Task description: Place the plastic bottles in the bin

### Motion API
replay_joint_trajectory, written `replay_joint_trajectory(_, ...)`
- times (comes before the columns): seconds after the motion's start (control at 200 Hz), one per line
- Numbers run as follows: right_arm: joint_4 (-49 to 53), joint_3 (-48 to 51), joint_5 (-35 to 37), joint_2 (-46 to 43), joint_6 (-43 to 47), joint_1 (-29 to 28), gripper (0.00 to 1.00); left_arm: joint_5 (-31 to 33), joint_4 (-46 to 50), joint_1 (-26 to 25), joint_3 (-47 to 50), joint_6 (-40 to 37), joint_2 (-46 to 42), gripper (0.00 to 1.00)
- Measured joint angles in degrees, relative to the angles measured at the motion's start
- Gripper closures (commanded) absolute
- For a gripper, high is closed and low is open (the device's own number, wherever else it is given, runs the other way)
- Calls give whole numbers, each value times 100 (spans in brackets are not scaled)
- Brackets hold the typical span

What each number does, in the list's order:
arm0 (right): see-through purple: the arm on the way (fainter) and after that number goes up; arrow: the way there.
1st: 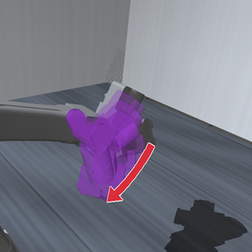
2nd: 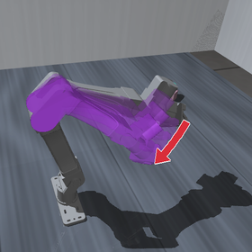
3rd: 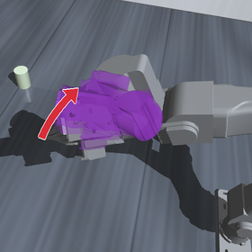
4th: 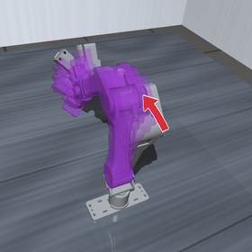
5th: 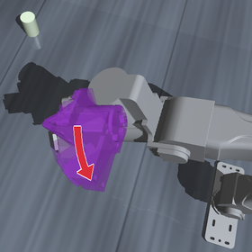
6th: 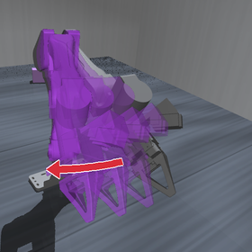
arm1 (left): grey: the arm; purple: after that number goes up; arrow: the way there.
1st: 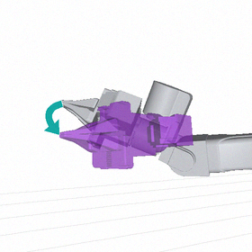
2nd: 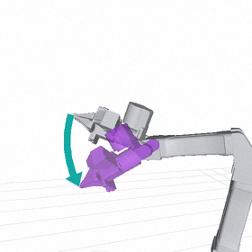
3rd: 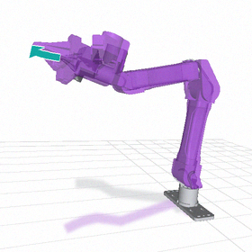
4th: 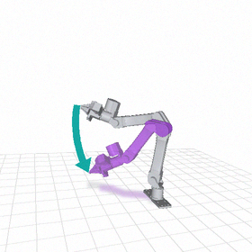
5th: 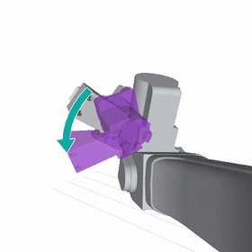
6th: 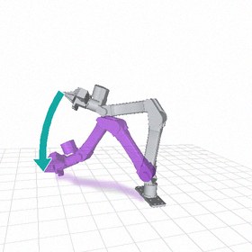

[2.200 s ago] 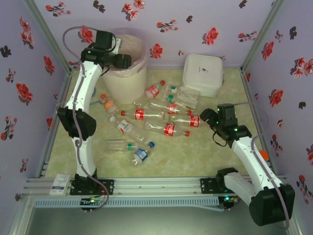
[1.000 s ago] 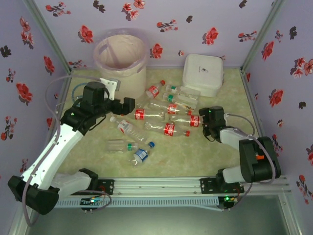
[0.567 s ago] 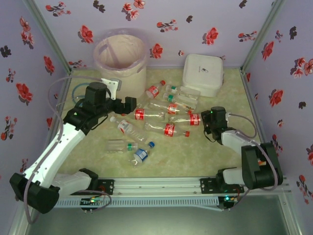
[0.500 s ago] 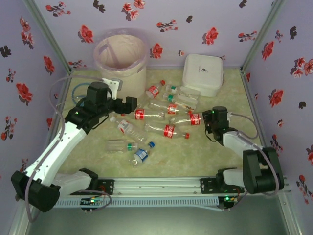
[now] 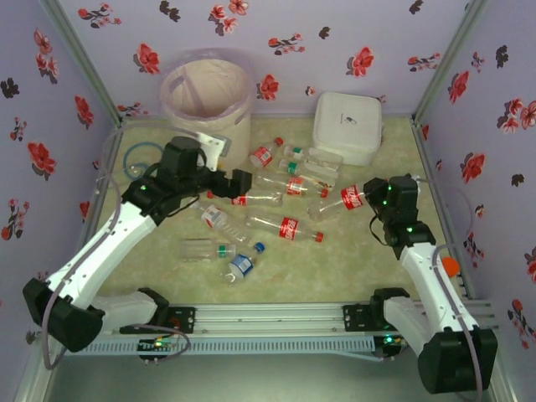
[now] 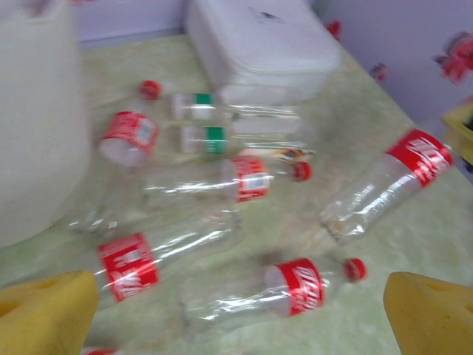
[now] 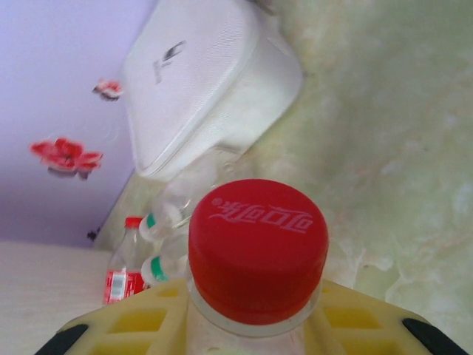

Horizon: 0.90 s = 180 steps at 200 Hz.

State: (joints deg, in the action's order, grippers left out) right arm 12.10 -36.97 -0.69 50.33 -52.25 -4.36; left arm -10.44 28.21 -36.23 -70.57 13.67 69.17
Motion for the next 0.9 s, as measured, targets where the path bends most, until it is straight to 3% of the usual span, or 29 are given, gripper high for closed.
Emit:
replay_joint_trajectory(0.185,175,-660,-1366,334,988,2,97,-363,-181,-708,-332,-225,763,2)
replay_joint_trajectory(0.435,-367,-852,-2907,691,1172,-354,100,-592,-382,-1097,-767,-223,1773,4)
replay_joint_trajectory(0.665,-890,-885,-3401,813,1150,-997,100,-745,-520,-1329,-1032,-208,2166,11)
replay_joint_trajectory(0.9,-1193,-885,-3429,841,1110,-1064,100,-896,-636,-1340,-1062,-179,2251,20)
